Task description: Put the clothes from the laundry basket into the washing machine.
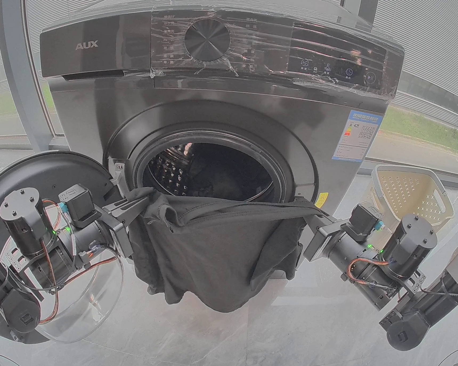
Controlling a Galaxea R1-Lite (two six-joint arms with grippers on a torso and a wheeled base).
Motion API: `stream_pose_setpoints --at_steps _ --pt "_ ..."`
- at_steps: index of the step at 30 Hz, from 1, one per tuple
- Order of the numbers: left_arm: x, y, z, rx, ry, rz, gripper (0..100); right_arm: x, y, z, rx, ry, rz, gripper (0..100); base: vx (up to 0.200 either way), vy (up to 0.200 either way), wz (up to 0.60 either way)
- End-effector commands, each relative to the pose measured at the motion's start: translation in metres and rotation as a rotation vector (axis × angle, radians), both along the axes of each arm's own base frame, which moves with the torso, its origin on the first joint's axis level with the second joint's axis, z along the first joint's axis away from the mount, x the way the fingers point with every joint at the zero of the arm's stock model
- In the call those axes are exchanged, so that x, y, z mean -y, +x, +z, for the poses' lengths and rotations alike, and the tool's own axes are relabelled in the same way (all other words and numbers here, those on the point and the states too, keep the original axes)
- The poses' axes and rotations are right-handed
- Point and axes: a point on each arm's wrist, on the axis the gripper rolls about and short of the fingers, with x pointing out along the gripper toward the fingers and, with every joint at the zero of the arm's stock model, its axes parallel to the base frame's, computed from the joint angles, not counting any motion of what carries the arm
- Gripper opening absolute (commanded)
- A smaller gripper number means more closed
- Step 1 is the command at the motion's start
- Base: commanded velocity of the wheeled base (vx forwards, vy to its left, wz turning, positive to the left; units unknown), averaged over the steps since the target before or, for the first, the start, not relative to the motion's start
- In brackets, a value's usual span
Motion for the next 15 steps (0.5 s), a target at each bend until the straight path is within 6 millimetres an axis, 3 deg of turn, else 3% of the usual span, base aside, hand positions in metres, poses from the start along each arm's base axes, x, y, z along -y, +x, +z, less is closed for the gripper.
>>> stream_pose_setpoints --at_steps 1,15 --pt "-0.0001 -0.0003 0.0002 0.003 -0.001 0.0 0 0.0007 -0.0013 0.0011 0.001 0.001 0.0 0 0.0 0.0 0.0" --pt "-0.0018 -0.0005 0.0038 0.015 -0.009 0.006 0 0.0 -0.0011 -0.0002 -0.001 -0.001 0.001 0 0.0 0.0 0.0"
